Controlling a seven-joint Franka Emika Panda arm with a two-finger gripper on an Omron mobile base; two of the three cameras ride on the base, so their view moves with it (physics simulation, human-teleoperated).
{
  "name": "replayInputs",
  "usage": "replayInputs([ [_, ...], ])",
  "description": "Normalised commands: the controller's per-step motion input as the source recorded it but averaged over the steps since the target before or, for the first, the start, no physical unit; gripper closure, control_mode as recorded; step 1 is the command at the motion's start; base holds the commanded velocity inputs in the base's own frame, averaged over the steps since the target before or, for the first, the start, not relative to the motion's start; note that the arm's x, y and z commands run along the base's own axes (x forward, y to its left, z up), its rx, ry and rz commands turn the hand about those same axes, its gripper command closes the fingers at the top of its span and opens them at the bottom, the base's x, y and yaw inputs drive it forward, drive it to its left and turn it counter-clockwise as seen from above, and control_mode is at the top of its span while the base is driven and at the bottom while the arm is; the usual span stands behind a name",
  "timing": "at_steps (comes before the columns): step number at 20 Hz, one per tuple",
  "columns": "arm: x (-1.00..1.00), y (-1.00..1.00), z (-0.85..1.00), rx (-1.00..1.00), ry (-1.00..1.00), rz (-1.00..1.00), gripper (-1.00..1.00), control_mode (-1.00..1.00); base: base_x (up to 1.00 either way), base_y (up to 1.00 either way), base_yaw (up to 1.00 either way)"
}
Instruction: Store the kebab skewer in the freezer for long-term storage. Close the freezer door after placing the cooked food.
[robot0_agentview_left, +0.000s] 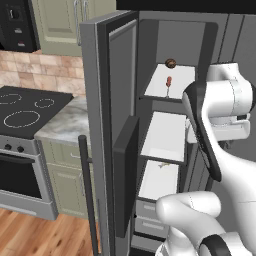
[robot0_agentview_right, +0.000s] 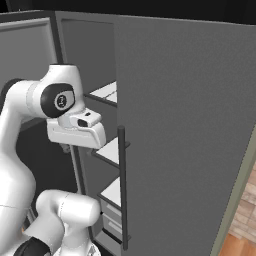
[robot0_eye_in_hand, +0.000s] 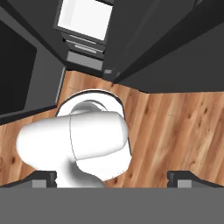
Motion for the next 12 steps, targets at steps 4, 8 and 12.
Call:
replayInputs([
  [4, -0.71, 0.00, -0.26, 0.02, 0.00, 0.10, -1.00, -1.00, 0.00, 0.00, 0.00],
  [8, -0.51, 0.00, -0.24, 0.02, 0.00, 0.09, -1.00, -1.00, 0.00, 0.00, 0.00],
  [12, -0.37, 0.00, -0.25, 0.00, 0.00, 0.07, -1.00, -1.00, 0.00, 0.00, 0.00],
])
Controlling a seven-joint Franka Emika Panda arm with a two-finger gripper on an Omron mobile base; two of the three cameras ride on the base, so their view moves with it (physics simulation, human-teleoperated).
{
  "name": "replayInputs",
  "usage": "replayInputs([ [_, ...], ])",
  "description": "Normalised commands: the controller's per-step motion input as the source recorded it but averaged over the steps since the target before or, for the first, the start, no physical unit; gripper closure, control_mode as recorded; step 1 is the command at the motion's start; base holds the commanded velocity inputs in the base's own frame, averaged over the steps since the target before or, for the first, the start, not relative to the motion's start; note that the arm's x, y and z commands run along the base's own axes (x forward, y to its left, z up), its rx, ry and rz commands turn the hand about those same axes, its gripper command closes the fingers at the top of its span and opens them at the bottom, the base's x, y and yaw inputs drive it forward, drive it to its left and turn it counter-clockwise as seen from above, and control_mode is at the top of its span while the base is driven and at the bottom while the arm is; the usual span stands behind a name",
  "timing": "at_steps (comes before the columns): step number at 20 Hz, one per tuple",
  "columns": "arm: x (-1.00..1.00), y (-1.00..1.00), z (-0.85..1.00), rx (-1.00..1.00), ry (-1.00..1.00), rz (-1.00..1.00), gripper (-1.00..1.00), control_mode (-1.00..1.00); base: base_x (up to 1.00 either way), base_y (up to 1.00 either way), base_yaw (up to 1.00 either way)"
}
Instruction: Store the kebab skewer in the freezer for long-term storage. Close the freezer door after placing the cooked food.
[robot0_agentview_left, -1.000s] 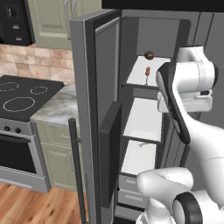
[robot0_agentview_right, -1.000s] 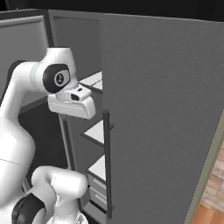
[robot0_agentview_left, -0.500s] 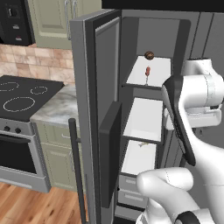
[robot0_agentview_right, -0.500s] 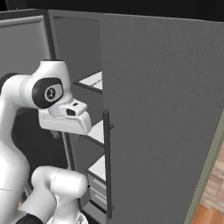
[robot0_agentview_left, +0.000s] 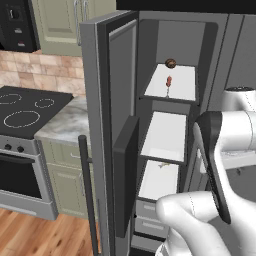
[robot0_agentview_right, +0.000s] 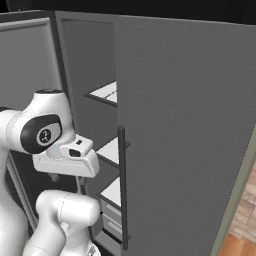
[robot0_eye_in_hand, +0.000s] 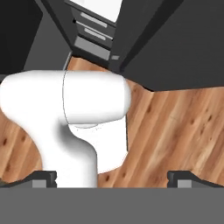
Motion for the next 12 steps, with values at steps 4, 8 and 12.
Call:
replayInputs([
  [4, -0.07, 0.04, -0.12, 0.04, 0.00, 0.00, -1.00, -1.00, 0.00, 0.00, 0.00],
  [8, 0.00, 0.15, 0.00, 0.12, 0.00, 0.00, -1.00, -1.00, 0.00, 0.00, 0.00],
  [12, 0.00, 0.20, 0.00, 0.12, 0.00, 0.00, -1.00, -1.00, 0.00, 0.00, 0.00],
])
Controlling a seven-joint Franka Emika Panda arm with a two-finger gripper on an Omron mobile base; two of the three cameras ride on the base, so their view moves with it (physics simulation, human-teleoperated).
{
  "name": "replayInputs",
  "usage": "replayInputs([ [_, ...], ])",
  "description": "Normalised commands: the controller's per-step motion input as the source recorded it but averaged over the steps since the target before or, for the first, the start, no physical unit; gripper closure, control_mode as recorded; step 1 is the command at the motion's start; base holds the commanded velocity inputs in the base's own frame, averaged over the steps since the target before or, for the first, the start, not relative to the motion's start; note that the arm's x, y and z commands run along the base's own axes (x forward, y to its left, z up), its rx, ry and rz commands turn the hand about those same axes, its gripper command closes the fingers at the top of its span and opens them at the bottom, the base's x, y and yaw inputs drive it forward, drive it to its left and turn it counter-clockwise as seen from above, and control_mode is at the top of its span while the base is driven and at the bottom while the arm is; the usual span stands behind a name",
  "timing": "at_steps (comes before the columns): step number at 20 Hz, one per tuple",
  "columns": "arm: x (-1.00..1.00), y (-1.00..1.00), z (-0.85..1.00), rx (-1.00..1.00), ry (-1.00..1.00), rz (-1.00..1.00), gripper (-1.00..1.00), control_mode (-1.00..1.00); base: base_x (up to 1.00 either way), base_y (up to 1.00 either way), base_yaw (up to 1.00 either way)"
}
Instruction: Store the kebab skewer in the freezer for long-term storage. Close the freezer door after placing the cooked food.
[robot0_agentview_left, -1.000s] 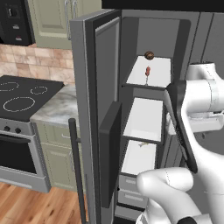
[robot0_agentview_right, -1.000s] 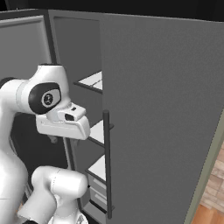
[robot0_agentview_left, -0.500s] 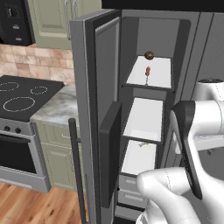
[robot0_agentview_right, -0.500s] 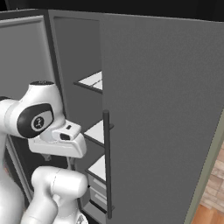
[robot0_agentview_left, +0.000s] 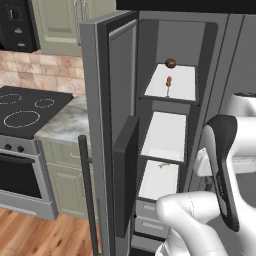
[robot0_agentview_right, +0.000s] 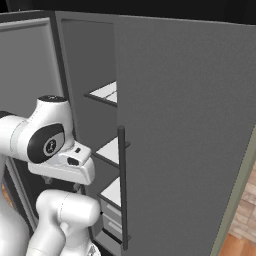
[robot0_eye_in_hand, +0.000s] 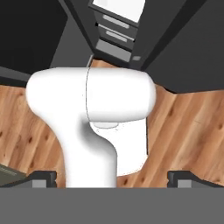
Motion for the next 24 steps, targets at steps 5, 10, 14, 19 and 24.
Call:
replayInputs([
  [5, -0.01, 0.07, -0.02, 0.03, 0.00, 0.00, -1.00, -1.00, 0.00, 0.00, 0.00],
  [10, 0.00, 0.12, 0.00, -0.01, 0.04, 0.00, -1.00, -1.00, 0.00, 0.00, 0.00],
  [14, 0.00, 0.15, 0.00, 0.00, 0.01, 0.00, -1.00, -1.00, 0.00, 0.00, 0.00],
  [19, 0.00, 0.00, 0.00, 0.00, 0.00, 0.00, -1.00, -1.00, 0.00, 0.00, 0.00],
  [24, -0.02, 0.00, 0.00, 0.00, 0.00, 0.00, -1.00, -1.00, 0.00, 0.00, 0.00],
])
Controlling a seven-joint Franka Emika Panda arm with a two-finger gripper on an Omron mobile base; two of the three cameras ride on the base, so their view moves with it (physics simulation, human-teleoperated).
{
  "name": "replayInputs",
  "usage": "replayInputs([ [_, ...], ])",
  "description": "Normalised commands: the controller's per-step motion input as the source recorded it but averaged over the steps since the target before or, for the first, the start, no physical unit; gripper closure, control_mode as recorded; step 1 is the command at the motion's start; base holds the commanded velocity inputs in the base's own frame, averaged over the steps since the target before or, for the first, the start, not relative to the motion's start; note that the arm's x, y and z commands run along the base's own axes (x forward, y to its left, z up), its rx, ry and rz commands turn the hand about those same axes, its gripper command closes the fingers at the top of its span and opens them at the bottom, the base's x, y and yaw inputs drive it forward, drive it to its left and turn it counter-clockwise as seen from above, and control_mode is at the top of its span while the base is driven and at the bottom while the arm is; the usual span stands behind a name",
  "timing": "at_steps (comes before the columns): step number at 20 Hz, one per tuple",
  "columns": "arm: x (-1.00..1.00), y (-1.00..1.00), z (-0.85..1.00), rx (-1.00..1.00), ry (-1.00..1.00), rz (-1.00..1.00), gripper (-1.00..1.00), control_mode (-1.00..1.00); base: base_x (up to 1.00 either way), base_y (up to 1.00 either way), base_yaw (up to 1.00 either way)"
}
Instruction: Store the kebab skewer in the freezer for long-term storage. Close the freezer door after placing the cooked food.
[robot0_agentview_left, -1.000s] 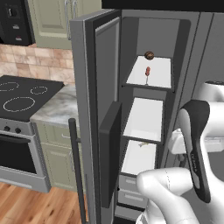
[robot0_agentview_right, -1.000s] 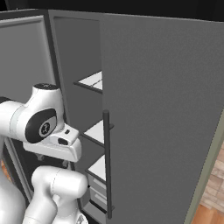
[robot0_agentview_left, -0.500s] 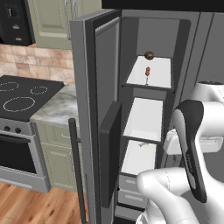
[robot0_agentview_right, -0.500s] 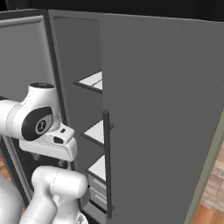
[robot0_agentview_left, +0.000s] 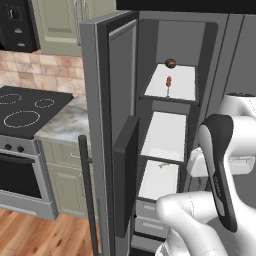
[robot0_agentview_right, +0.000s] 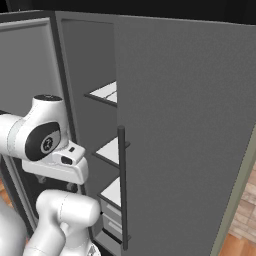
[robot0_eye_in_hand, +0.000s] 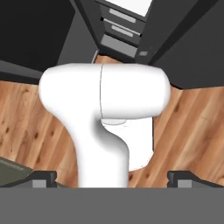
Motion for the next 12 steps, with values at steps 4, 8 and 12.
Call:
replayInputs([
  [4, 0.00, 0.00, 0.00, 0.00, 0.00, 0.00, -1.00, 1.00, -0.20, 0.00, -0.02],
  [8, 0.00, 0.00, 0.00, 0.00, 0.00, 0.00, -1.00, 1.00, -0.28, 0.08, -0.10],
  [12, 0.00, 0.00, 0.00, 0.00, 0.00, 0.00, -1.00, 1.00, -0.27, 0.16, -0.17],
])
